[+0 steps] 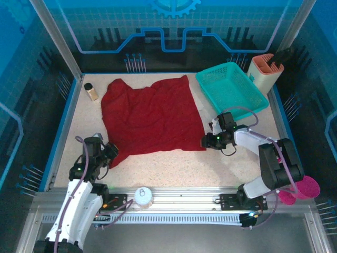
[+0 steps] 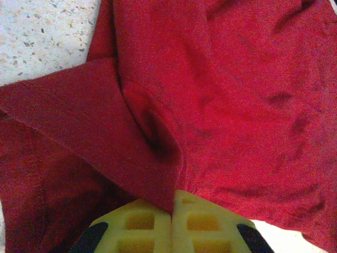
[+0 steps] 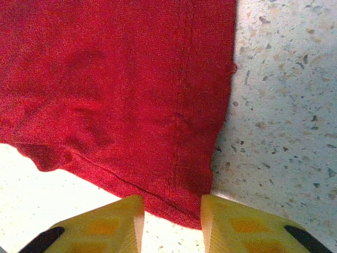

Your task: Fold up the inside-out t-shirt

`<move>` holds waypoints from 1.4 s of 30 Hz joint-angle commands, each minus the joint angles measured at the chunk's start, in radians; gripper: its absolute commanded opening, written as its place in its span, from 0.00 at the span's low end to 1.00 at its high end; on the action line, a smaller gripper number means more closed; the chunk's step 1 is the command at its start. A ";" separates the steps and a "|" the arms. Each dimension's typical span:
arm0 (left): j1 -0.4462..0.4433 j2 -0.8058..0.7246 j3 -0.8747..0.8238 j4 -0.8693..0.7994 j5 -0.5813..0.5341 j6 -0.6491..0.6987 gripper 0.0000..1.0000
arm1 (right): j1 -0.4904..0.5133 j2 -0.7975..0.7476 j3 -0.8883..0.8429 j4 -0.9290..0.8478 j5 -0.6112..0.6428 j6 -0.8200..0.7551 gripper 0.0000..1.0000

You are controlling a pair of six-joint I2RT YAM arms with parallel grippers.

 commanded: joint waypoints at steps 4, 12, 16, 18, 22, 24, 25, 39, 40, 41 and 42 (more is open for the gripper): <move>-0.005 -0.002 -0.001 -0.026 -0.019 0.007 0.00 | 0.010 0.036 -0.007 0.005 0.000 -0.002 0.48; -0.004 -0.003 0.000 -0.019 -0.017 0.007 0.00 | 0.008 0.040 -0.023 0.038 -0.046 -0.003 0.29; -0.003 -0.004 -0.005 -0.021 -0.018 0.007 0.00 | 0.003 0.031 -0.011 0.019 -0.029 -0.015 0.38; -0.004 -0.006 -0.008 -0.022 -0.017 0.006 0.00 | -0.005 0.026 -0.012 0.018 -0.030 -0.018 0.33; -0.004 -0.014 -0.010 -0.027 -0.023 0.010 0.00 | -0.011 -0.006 -0.017 0.013 -0.020 -0.017 0.29; -0.004 -0.016 -0.011 -0.026 -0.024 0.011 0.00 | -0.015 -0.021 -0.021 0.017 -0.014 -0.015 0.32; -0.003 -0.015 -0.012 -0.023 -0.023 0.009 0.00 | -0.018 -0.028 -0.026 0.024 -0.015 -0.014 0.33; -0.003 -0.016 -0.032 -0.013 -0.012 0.004 0.00 | -0.027 0.048 -0.032 0.052 -0.060 -0.004 0.41; -0.003 -0.016 -0.031 -0.013 -0.012 0.003 0.00 | -0.027 0.050 -0.035 0.055 -0.068 -0.005 0.38; -0.003 -0.017 -0.030 -0.015 -0.011 0.003 0.00 | -0.027 0.047 -0.036 0.058 -0.075 -0.004 0.35; -0.003 -0.018 -0.030 -0.016 -0.012 0.004 0.00 | -0.027 0.041 -0.040 0.061 -0.079 -0.002 0.32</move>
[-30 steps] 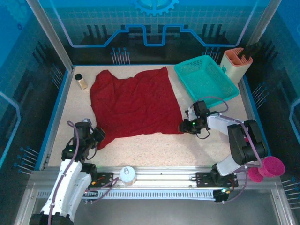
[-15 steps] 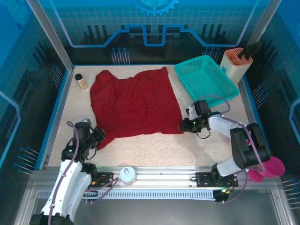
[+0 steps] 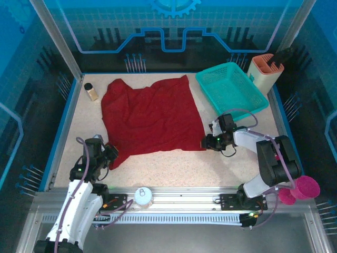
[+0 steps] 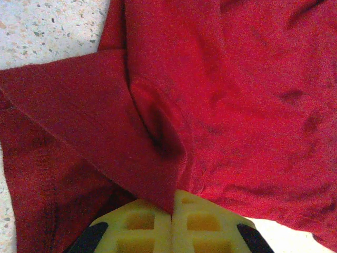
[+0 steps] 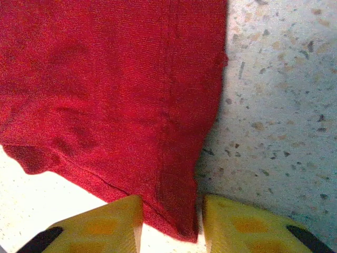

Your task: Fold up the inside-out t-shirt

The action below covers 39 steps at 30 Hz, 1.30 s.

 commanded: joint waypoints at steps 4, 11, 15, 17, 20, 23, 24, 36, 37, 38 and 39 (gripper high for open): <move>-0.003 -0.012 -0.003 -0.012 -0.003 0.005 0.00 | -0.011 -0.033 -0.013 -0.009 -0.031 -0.009 0.34; -0.003 -0.012 -0.005 -0.009 0.000 -0.002 0.00 | -0.019 -0.081 -0.028 -0.008 -0.010 -0.020 0.28; -0.003 -0.012 -0.008 -0.003 0.003 -0.010 0.00 | -0.019 -0.064 -0.029 0.010 -0.040 -0.015 0.23; -0.003 -0.012 -0.012 -0.001 0.004 -0.013 0.00 | -0.018 -0.048 -0.030 0.012 -0.042 -0.013 0.25; -0.003 -0.012 -0.016 -0.002 0.007 -0.015 0.00 | -0.019 -0.037 -0.031 0.009 -0.031 -0.015 0.37; -0.003 -0.013 -0.019 -0.002 0.007 -0.016 0.00 | -0.018 -0.028 -0.034 0.014 -0.034 -0.019 0.36; -0.003 -0.015 -0.020 -0.001 0.007 -0.018 0.00 | -0.019 -0.023 -0.034 0.015 -0.041 -0.020 0.34; -0.003 -0.019 -0.019 -0.006 0.001 -0.018 0.00 | -0.019 -0.047 -0.039 0.037 -0.121 -0.027 0.00; -0.003 -0.021 -0.019 -0.007 0.000 -0.017 0.00 | -0.019 -0.049 -0.041 0.044 -0.137 -0.023 0.03; -0.003 -0.022 -0.017 -0.007 0.000 -0.017 0.00 | -0.018 -0.050 -0.039 0.047 -0.147 -0.017 0.15; -0.003 -0.024 -0.014 -0.007 -0.001 -0.016 0.00 | -0.019 -0.051 -0.041 0.054 -0.159 -0.013 0.18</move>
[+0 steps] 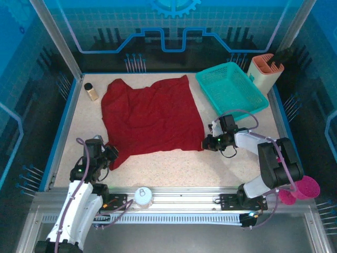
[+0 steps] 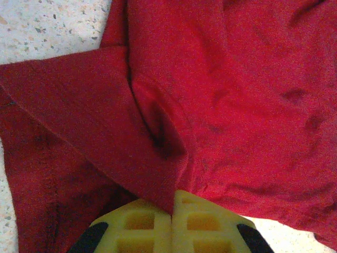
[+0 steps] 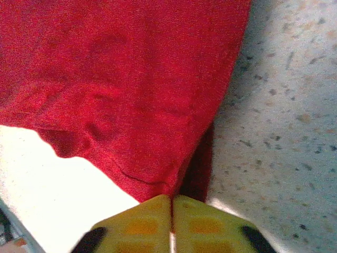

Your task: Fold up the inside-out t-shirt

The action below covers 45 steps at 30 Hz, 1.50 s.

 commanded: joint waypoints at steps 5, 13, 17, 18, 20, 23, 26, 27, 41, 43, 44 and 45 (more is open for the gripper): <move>-0.003 -0.012 0.008 0.000 -0.007 -0.014 0.00 | -0.010 0.003 -0.012 0.035 -0.076 0.008 0.23; -0.003 -0.008 0.013 -0.001 -0.009 -0.016 0.00 | -0.007 0.039 -0.003 0.007 -0.033 0.008 0.30; -0.003 -0.013 0.014 -0.009 -0.010 -0.015 0.00 | -0.008 0.047 -0.002 0.003 -0.033 0.011 0.31; -0.003 -0.015 0.015 -0.010 -0.013 -0.015 0.00 | -0.008 0.047 -0.003 0.008 -0.039 0.013 0.28; -0.003 -0.020 0.018 -0.016 -0.019 -0.015 0.00 | -0.007 0.045 -0.005 0.016 -0.048 0.014 0.18; -0.003 -0.027 0.029 -0.021 -0.031 -0.014 0.00 | -0.008 0.025 -0.018 0.062 -0.082 0.027 0.04; -0.002 -0.031 0.085 -0.052 -0.063 0.014 0.00 | -0.005 -0.049 -0.019 0.133 -0.175 0.085 0.00; 0.001 -0.033 0.123 -0.074 -0.081 0.033 0.00 | 0.003 -0.092 -0.011 0.142 -0.179 0.108 0.00; 0.008 0.077 1.098 -0.112 -0.285 0.834 0.00 | 0.061 -0.644 0.645 -0.175 0.198 -0.079 0.00; 0.007 0.111 1.228 -0.132 -0.286 0.900 0.00 | 0.061 -0.686 0.719 -0.212 0.185 -0.118 0.00; 0.006 0.126 1.289 -0.141 -0.283 0.926 0.00 | 0.061 -0.707 0.761 -0.239 0.182 -0.128 0.00; 0.006 0.135 1.334 -0.146 -0.274 0.947 0.00 | 0.061 -0.722 0.797 -0.265 0.184 -0.134 0.00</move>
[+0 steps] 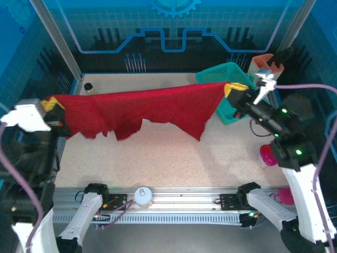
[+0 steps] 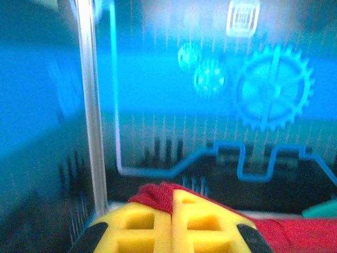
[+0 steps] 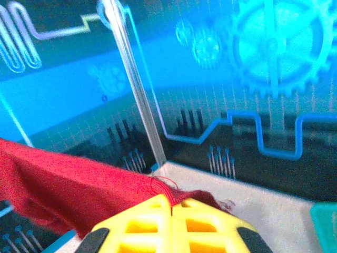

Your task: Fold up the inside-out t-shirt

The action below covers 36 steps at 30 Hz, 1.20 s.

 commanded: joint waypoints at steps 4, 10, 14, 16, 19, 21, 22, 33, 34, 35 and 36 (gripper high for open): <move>-0.004 0.042 0.227 -0.015 0.060 0.260 0.00 | 0.010 -0.063 0.217 -0.242 0.064 -0.086 0.00; -0.026 0.091 0.200 -0.054 0.196 0.288 0.00 | 0.010 -0.002 0.238 -0.244 0.114 -0.074 0.00; -0.026 0.195 0.115 -0.077 0.265 0.300 0.00 | 0.010 0.090 0.173 -0.171 0.129 -0.088 0.00; -0.026 0.238 0.070 -0.035 0.274 0.291 0.00 | 0.011 0.138 0.138 -0.110 0.142 -0.095 0.00; -0.021 0.330 0.069 -0.001 0.302 0.283 0.00 | 0.008 0.227 0.136 -0.071 0.192 -0.111 0.00; 0.002 0.398 0.095 0.016 0.330 0.265 0.00 | 0.007 0.283 0.150 -0.049 0.209 -0.120 0.00; 0.029 0.437 0.117 0.022 0.352 0.247 0.00 | 0.004 0.308 0.162 -0.032 0.201 -0.126 0.00; 0.195 0.864 0.839 -0.154 0.414 0.046 0.00 | -0.091 0.728 0.675 0.049 -0.008 -0.006 0.00; 0.195 0.854 0.830 -0.119 0.405 0.072 0.00 | -0.092 0.731 0.714 0.020 -0.011 -0.008 0.00; 0.195 0.835 0.808 -0.085 0.386 0.095 0.00 | -0.091 0.718 0.721 0.011 -0.017 -0.012 0.00; 0.194 0.809 0.778 -0.061 0.369 0.126 0.00 | -0.091 0.692 0.702 0.005 -0.020 -0.015 0.00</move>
